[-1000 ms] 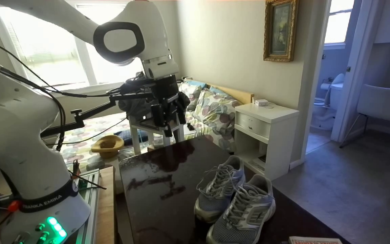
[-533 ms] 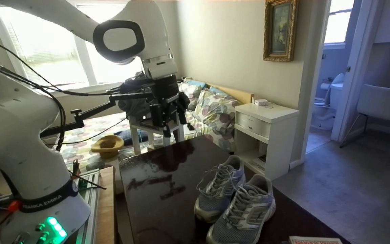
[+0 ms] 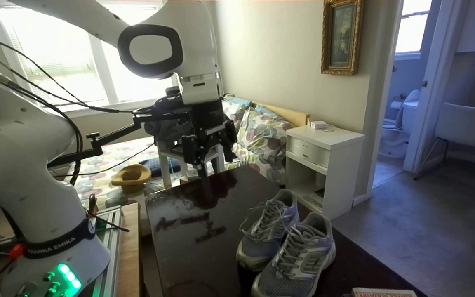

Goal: Put the left show sideways

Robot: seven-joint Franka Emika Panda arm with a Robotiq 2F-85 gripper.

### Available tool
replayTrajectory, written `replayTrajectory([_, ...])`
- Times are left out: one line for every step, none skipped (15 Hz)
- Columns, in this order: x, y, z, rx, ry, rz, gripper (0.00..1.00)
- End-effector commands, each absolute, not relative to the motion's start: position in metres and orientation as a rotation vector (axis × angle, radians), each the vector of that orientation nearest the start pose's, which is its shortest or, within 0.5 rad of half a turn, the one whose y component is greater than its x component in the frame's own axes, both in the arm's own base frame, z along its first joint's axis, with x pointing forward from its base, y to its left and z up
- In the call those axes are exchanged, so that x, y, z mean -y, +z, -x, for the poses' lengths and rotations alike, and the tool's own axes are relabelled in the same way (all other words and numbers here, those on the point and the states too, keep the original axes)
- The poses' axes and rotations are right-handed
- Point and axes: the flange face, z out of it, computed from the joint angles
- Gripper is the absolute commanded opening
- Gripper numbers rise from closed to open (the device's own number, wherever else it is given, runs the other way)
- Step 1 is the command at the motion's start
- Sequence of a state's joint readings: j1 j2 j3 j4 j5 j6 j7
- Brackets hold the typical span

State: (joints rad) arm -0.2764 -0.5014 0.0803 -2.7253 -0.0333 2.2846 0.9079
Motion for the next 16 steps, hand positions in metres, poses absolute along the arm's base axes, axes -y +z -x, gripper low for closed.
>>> replayTrajectory([0.089, 0.364, -0.368, -1.749, -0.005, 2.669, 1.00])
replayTrajectory([0.093, 0.359, -0.368, -1.771, 0.014, 2.652, 1.00])
replayTrajectory([0.097, 0.355, -0.368, -1.794, 0.013, 2.611, 1.00])
replayTrajectory([0.101, 0.349, -0.368, -1.826, 0.024, 2.578, 1.00])
replayTrajectory([0.106, 0.346, -0.368, -1.861, 0.001, 2.545, 1.00])
replayTrajectory([0.110, 0.344, -0.369, -1.886, -0.005, 2.525, 1.00])
replayTrajectory([0.115, 0.341, -0.371, -1.907, -0.029, 2.518, 1.00])
replayTrajectory([0.117, 0.339, -0.373, -1.907, -0.047, 2.524, 1.00])
replayTrajectory([0.120, 0.338, -0.377, -1.903, -0.078, 2.547, 1.00])
replayTrajectory([0.123, 0.336, -0.379, -1.908, -0.088, 2.555, 1.00])
replayTrajectory([0.126, 0.336, -0.383, -1.895, -0.111, 2.584, 1.00])
replayTrajectory([0.129, 0.335, -0.386, -1.887, -0.129, 2.610, 1.00])
replayTrajectory([0.132, 0.336, -0.392, -1.876, -0.153, 2.647, 1.00])
replayTrajectory([0.135, 0.337, -0.396, -1.863, -0.176, 2.680, 1.00])
replayTrajectory([0.139, 0.340, -0.403, -1.847, -0.199, 2.710, 1.00])
replayTrajectory([0.142, 0.342, -0.409, -1.835, -0.218, 2.732, 1.00])
